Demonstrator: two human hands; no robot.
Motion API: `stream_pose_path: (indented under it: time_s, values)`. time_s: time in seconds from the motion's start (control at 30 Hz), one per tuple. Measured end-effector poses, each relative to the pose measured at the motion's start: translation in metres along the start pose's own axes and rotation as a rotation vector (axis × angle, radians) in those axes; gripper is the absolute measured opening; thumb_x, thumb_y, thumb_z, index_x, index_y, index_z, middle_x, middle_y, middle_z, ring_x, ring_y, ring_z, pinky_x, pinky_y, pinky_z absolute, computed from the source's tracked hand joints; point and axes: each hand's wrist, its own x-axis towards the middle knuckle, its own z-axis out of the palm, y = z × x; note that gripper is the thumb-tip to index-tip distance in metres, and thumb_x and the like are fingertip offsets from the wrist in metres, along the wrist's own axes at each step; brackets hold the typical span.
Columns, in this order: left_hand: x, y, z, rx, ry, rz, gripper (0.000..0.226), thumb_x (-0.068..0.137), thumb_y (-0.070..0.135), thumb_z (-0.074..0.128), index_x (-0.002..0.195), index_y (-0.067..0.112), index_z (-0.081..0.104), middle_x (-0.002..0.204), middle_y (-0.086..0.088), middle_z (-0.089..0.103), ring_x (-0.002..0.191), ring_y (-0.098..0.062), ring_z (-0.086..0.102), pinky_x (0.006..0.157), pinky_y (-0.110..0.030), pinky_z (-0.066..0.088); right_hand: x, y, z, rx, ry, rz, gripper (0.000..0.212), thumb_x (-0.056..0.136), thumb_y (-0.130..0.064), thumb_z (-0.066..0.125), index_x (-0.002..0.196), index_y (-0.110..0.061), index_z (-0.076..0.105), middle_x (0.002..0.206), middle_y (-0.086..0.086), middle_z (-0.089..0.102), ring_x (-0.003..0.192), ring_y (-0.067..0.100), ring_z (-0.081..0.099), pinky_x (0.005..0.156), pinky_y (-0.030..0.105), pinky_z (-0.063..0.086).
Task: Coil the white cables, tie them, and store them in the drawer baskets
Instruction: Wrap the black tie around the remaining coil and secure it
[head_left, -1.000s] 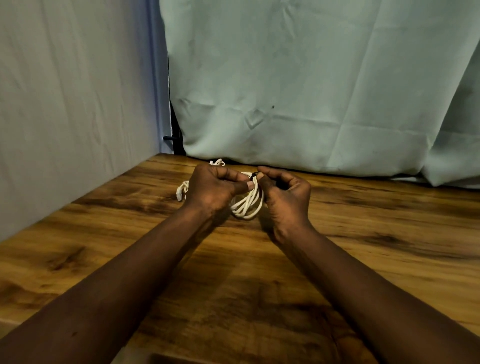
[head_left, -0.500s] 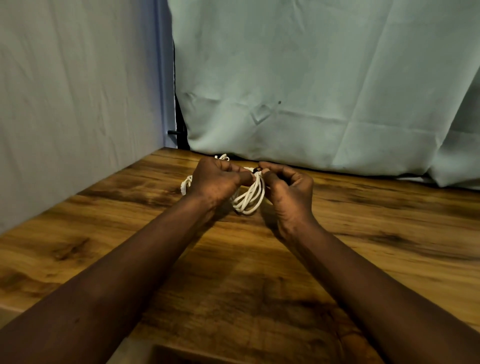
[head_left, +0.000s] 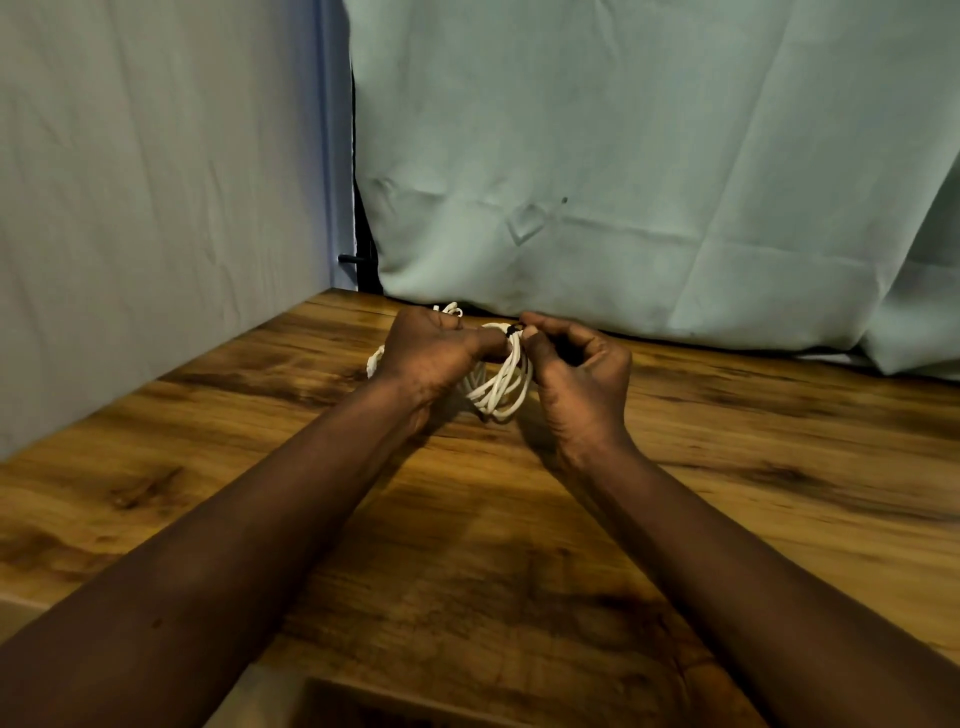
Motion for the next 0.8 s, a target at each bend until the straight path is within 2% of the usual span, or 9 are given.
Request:
stream_pose_path:
  time_s: [0.1,0.23,0.4,0.63,0.8]
  values:
    - [-0.003,0.003,0.000,-0.048,-0.039,-0.022,0.011,0.075,-0.003,0.080,0.070,-0.005,0.071,0.055,-0.007,0.069,0.046,-0.014,0.064,0.050,-0.021,0.050,0.000,0.000,0.001,-0.011,0.005,-0.016,0.015,0.092,0.004,0.070,0.102,-0.004,0.078,0.099,0.010,0.079,0.092,0.018,0.076,0.078,0.027,0.060]
    - [0.000,0.001,-0.001,-0.063,-0.045,-0.022,0.026,0.070,-0.005,0.081,0.085,-0.021,0.068,0.071,-0.023,0.071,0.062,-0.026,0.063,0.062,-0.034,0.052,0.000,0.001,0.000,0.039,0.003,0.029,0.015,0.091,0.003,0.071,0.101,-0.006,0.078,0.097,0.010,0.079,0.090,0.021,0.077,0.078,0.031,0.061]
    - [0.001,-0.002,-0.002,-0.058,-0.041,-0.022,0.020,0.074,-0.008,0.080,0.091,-0.016,0.073,0.071,-0.020,0.073,0.050,-0.018,0.067,0.050,-0.024,0.055,0.003,0.002,-0.001,0.075,0.002,0.109,0.016,0.091,0.004,0.070,0.101,-0.005,0.078,0.102,0.017,0.078,0.100,0.036,0.075,0.091,0.050,0.061]
    - [0.003,-0.005,-0.005,-0.065,-0.111,-0.048,0.020,0.078,-0.008,0.079,0.095,-0.016,0.072,0.071,-0.017,0.073,0.050,-0.013,0.068,0.049,-0.022,0.054,0.003,-0.003,-0.005,0.100,-0.033,0.170,0.016,0.091,0.005,0.069,0.096,-0.008,0.077,0.098,0.015,0.078,0.090,0.026,0.073,0.093,0.047,0.060]
    - [0.010,-0.015,0.000,0.021,-0.063,-0.042,0.007,0.081,0.002,0.081,0.086,-0.001,0.079,0.071,-0.012,0.076,0.057,-0.016,0.070,0.058,-0.028,0.056,0.002,-0.002,-0.005,0.096,-0.069,0.180,0.018,0.090,0.005,0.070,0.094,-0.011,0.078,0.094,0.010,0.079,0.089,0.025,0.072,0.094,0.048,0.059]
